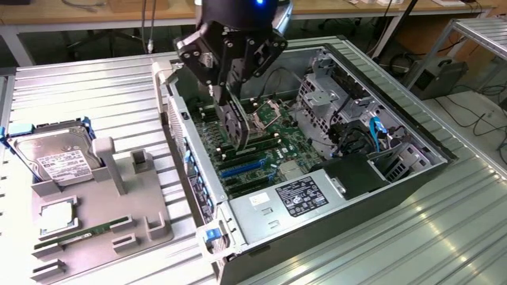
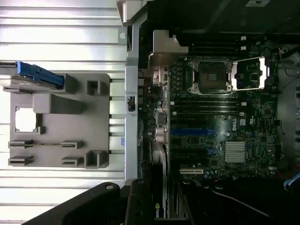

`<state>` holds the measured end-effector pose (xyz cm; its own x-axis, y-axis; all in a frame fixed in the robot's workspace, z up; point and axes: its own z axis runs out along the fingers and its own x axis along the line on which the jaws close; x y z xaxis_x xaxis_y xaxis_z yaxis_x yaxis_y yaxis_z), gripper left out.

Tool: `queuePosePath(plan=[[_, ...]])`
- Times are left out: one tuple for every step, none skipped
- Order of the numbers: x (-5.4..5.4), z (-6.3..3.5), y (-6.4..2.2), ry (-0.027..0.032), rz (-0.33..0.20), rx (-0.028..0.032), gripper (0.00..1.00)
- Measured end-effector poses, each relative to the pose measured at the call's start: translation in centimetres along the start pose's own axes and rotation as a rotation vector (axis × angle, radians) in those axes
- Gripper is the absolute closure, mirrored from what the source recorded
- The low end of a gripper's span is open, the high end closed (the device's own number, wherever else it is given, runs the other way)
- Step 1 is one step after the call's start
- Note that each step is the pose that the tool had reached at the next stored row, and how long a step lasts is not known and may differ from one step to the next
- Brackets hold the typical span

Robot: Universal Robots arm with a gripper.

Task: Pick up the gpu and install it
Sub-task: 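Pick up the gpu and move the gpu toward the slot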

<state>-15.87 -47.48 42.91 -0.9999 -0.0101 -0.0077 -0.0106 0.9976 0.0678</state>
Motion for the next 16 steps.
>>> queuePosePath(plan=[[-1.7, 0.72, 0.28, 0.0013, 0.0, 0.0005, 0.74], [-2.1, 0.89, 0.36, 0.0016, 0.0, 0.0006, 0.74], [-2.7, 1.13, 0.47, 0.0021, 0.0, 0.0007, 0.74], [-3.1, 1.33, 0.56, 0.0026, 0.0, 0.0008, 0.74], [-3.6, 1.52, 0.67, 0.0032, 0.0, 0.001, 0.74], [-4.2, 1.78, 0.81, 0.0039, 0.0, 0.0012, 0.74], [-4.7, 1.98, 0.92, 0.0048, 0.0, 0.0018, 0.74], [-5.3, 2.22, 1.07, 0.006, 0.0, 0.0025, 0.74], [-5.7, 2.41, 1.2, 0.0072, 0.001, 0.003, 0.74], [-6.6, 2.71, 1.41, 0.0101, 0.001, 0.0046, 0.74], [-7.5, 3.01, 1.62, 0.0146, 0.001, 0.0071, 0.74], [-8.1, 3.15, 1.7, 0.0189, 0.001, 0.0096, 0.74], [-8.6, 3.26, 1.73, 0.0241, 0.002, 0.0114, 0.74], [-9.1, 3.36, 1.73, 0.0296, 0.002, 0.0124, 0.74], [-9.4, 3.41, 1.72, 0.0352, 0.002, 0.0123, 0.74], [-9.6, 3.43, 1.72, 0.0417, 0.003, 0.0122, 0.74]])
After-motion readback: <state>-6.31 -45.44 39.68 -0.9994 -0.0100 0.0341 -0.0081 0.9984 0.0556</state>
